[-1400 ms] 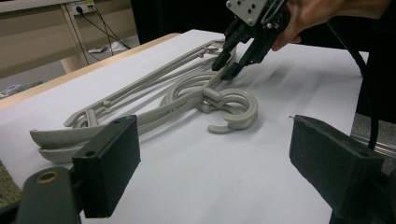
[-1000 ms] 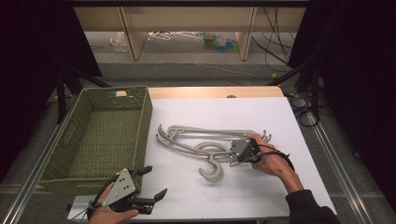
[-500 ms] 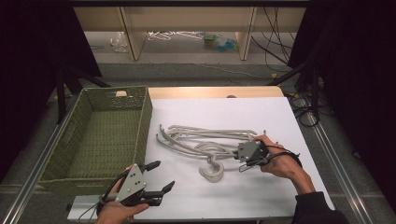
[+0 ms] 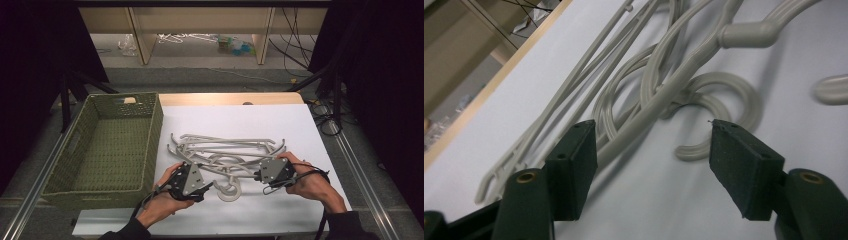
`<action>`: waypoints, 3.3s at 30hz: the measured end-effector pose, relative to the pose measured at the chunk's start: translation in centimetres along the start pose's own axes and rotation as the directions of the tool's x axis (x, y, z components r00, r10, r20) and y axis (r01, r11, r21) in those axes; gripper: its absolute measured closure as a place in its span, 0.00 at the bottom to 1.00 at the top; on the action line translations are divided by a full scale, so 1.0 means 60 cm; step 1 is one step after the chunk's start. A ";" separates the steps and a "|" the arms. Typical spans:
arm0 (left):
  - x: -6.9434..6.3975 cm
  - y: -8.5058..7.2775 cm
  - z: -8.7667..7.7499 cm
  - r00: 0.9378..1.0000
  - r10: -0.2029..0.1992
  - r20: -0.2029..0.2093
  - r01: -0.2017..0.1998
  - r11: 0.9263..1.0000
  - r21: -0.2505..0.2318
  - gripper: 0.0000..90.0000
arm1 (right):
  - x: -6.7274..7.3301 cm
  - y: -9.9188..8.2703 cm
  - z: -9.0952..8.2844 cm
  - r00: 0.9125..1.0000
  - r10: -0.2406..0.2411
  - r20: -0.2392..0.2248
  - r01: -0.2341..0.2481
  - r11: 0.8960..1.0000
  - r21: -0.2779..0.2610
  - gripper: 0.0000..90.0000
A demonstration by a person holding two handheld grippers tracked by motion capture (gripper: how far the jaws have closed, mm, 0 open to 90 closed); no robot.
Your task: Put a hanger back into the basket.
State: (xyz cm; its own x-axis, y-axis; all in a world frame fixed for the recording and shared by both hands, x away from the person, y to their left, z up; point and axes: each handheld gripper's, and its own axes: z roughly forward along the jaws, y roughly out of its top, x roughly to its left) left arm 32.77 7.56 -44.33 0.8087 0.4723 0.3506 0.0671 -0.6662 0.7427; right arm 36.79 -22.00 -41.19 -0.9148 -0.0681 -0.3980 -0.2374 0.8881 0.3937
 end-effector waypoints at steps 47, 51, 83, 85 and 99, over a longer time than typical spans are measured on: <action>0.071 0.109 0.059 0.887 0.445 -0.124 -0.443 0.895 0.046 0.88 | -0.029 -0.011 -0.066 0.815 0.484 0.318 -0.402 0.868 -0.292 0.45; 0.107 0.129 0.043 0.942 0.314 -0.114 -0.313 0.949 0.029 0.88 | -0.017 -0.002 -0.065 0.779 0.574 0.252 -0.481 0.805 -0.348 0.40; 0.269 0.074 -0.274 0.912 -0.407 -0.054 0.394 0.904 -0.166 0.88 | 0.048 0.003 -0.001 0.816 0.568 0.112 -0.521 0.805 -0.285 0.40; 0.280 0.061 -0.284 0.907 -0.414 -0.082 0.399 0.904 -0.155 0.88 | 0.048 0.003 0.000 0.815 0.569 0.109 -0.523 0.804 -0.284 0.40; 0.352 -0.087 -0.331 0.807 -0.538 -0.244 0.534 0.841 -0.088 0.88 | 0.051 0.006 0.009 0.829 0.550 0.102 -0.511 0.819 -0.259 0.41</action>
State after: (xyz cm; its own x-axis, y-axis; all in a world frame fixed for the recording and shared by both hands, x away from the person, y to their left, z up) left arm 37.87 32.49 -29.48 0.4738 0.8804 0.0223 0.4368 -0.2569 0.8621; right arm 34.07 -21.61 -42.74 -0.8556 0.4782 -0.1983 0.1888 0.6449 0.7406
